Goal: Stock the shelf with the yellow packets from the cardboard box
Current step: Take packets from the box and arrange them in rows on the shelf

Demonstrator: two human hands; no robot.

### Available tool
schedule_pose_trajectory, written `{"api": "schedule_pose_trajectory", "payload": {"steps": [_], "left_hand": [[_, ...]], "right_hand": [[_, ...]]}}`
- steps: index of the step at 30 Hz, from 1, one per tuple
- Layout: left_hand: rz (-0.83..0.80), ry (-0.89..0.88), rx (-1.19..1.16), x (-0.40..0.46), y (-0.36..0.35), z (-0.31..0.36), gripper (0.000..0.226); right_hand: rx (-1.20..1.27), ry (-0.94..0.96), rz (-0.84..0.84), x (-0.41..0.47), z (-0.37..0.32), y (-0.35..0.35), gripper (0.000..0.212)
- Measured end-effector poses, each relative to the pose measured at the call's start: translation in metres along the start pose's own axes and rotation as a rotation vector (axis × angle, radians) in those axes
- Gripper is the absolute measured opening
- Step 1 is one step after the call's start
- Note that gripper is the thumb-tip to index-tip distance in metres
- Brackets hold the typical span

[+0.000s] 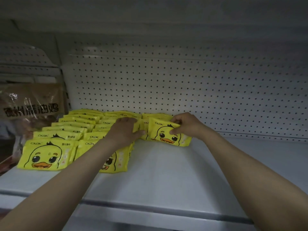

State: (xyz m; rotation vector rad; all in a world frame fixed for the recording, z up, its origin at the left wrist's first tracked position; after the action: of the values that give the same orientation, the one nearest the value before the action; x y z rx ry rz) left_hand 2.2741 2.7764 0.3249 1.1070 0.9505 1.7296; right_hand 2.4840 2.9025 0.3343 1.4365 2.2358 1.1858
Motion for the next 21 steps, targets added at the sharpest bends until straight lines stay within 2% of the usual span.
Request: {"api": "schedule_pose_trajectory", "payload": {"steps": [5,10,21], "left_hand": [[-0.035,0.002,0.125,-0.015,-0.008,-0.013,0.070],[0.011,-0.041,0.171,-0.014,-0.011,-0.013,0.064],[0.062,-0.060,0.199,-0.014,-0.014,-0.011,0.066]], "right_hand": [[-0.119,0.016,-0.060,0.016,-0.008,-0.028,0.052],[-0.207,0.037,-0.046,0.020,-0.011,-0.032,0.051],[-0.451,0.118,0.222,0.006,-0.023,-0.044,0.051]]}}
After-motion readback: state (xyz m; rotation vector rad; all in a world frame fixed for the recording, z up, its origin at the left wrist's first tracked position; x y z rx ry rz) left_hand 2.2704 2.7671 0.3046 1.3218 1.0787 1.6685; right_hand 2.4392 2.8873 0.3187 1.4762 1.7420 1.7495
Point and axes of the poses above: each hand's wrist, its own x-axis towards the middle knuckle, its own y-axis out of the back of the hand, z = x × y, the point moved 5 cm from there along x, towards the middle knuckle, and after that the axes turned 5 degrees about z, right-handed, at the moved point
